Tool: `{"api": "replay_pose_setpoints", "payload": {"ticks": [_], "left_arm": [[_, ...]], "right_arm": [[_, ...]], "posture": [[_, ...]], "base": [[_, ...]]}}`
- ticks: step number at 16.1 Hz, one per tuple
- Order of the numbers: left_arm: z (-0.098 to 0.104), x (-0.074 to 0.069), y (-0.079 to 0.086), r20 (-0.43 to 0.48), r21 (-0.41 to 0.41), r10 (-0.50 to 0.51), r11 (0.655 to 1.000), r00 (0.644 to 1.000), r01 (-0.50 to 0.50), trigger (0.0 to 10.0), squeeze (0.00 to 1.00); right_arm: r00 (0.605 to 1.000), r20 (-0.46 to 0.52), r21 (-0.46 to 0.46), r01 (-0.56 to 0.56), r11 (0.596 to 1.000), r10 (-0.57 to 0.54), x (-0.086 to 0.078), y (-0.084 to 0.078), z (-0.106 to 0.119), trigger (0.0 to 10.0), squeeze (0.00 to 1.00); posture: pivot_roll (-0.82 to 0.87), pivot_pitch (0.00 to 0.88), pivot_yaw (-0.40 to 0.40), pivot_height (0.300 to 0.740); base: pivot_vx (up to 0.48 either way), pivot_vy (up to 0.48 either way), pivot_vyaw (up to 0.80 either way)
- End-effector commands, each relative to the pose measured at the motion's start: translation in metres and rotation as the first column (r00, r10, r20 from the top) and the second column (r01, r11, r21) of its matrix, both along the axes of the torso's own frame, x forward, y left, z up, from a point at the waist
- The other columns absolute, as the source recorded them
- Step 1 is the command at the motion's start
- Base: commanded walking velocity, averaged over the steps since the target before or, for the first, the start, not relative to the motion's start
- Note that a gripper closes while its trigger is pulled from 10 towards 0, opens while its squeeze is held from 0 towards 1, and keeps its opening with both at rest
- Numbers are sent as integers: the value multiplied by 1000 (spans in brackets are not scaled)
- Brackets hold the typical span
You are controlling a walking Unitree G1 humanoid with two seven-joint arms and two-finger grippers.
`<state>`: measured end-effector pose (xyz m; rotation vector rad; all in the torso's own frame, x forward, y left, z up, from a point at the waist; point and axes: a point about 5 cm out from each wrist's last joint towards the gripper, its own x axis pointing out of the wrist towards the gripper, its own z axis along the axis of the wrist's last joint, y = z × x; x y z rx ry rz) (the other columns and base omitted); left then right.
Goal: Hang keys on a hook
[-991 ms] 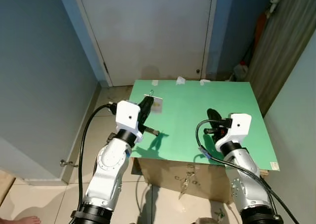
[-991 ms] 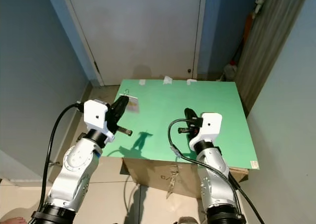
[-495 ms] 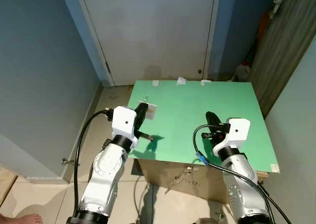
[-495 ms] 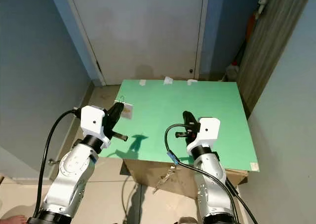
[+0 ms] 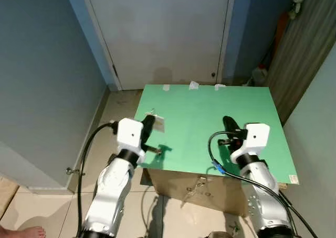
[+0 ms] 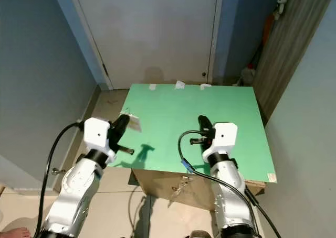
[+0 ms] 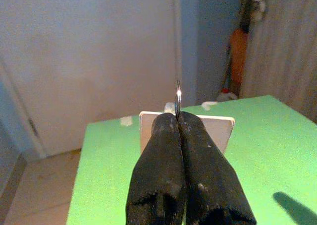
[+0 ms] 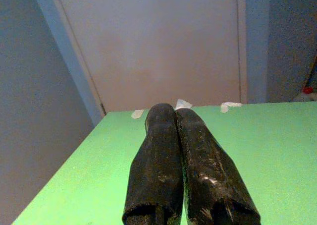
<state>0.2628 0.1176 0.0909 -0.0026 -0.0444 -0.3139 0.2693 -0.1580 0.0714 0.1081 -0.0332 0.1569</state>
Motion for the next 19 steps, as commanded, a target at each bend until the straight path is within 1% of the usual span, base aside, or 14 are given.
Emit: {"api": "replay_pose_setpoints", "payload": {"ticks": [1,3,4,6,8,9,10,11,12,13,14,16,18,19], "left_arm": [[1,-3,9,-1,-10,39,999,999,-39,0,0],[-1,-5,5,1,-7,31,999,1000,-31,0,0],[-1,-4,5,1,-13,31,999,1000,-31,0,0],[-1,-4,5,7,-13,33,999,999,-33,0,0],[-2,-6,7,12,8,36,999,999,-37,0,0],[-4,-11,12,13,20,52,998,999,-52,0,0],[-9,-19,20,3,39,66,997,998,-67,0,0],[-19,-30,30,-28,63,82,995,996,-80,0,0],[-26,-39,36,-51,86,101,992,994,-96,0,0],[-30,-44,40,-66,91,117,990,991,-111,0,0],[-34,-49,42,-83,79,131,989,988,-125,0,0],[-40,-52,39,-103,59,132,990,986,-126,0,0],[-50,-50,29,-111,71,128,990,986,-120,0,0],[-59,-47,19,-125,75,122,991,985,-113,0,0]], "right_arm": [[1000,-5,-6,21,1000,-21,-5,-6,-3,10000,0],[1000,-13,-9,27,1000,-27,-7,-7,-7,10000,0],[1000,-14,-10,28,1000,-28,-6,-7,-8,10000,0],[1000,-14,-9,25,1000,-25,-5,-6,-9,10000,0],[1000,-16,-9,18,1000,-18,-5,-5,-10,10000,0],[1000,-21,-8,15,1000,-15,-8,-6,-12,10000,0],[999,-32,-11,0,1000,-1,-15,-9,-15,10000,0],[998,-58,-24,-16,1000,14,-25,-14,-22,10000,0],[996,-76,-45,-38,998,34,-35,-15,-27,10000,0],[995,-86,-57,-51,997,46,-41,-16,-30,10000,0],[994,-104,-62,-53,997,46,-45,-19,-34,10000,0],[991,-126,-68,-49,996,40,-49,-24,-40,10000,0],[989,-143,-66,-49,997,39,-48,-24,-46,10000,0],[987,-157,-62,-50,997,39,-46,-22,-52,10000,0]], "posture": [[-196,0,117,740],[-201,0,116,740],[-200,0,115,740],[-201,0,114,740],[-199,0,112,740],[-201,0,111,740],[-199,0,108,740],[-197,0,104,740],[-195,0,99,740],[-194,0,95,740],[-189,0,89,740],[-188,0,89,740],[-190,0,87,740],[-191,0,88,740]], "base": [[0,0,0],[0,0,0],[0,0,0],[0,0,0],[0,0,0],[0,0,0],[0,0,0],[0,0,0],[0,0,0],[0,0,0],[0,0,0],[0,0,0],[0,0,0],[0,0,0]]}}
